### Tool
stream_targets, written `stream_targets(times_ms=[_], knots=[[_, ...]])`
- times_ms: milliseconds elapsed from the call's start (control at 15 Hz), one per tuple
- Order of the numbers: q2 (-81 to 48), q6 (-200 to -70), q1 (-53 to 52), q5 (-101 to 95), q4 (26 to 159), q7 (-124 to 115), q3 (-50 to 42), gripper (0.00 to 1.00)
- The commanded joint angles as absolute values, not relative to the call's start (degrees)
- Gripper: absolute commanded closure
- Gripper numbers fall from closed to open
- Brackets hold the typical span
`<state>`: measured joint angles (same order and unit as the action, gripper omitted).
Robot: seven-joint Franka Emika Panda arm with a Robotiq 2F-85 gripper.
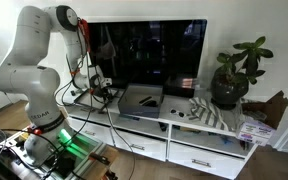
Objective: Pick up the shoe box lid and cover the shoe box with the shoe box lid firmly
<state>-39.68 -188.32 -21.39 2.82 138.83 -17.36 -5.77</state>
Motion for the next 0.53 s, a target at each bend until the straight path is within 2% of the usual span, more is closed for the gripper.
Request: stream_targets(times_ms=[0, 333, 467], knots=[[-41.6, -189.6, -16.5, 4.2, 136.7, -13.4, -1.7, 0.58], [-43.3, -189.3, -11.9, 3.7, 134.9, -10.9, 1.7, 0.93], [-43.2, -189.5, -11.2, 3.6, 135.0, -10.1, 1.7, 1.0]])
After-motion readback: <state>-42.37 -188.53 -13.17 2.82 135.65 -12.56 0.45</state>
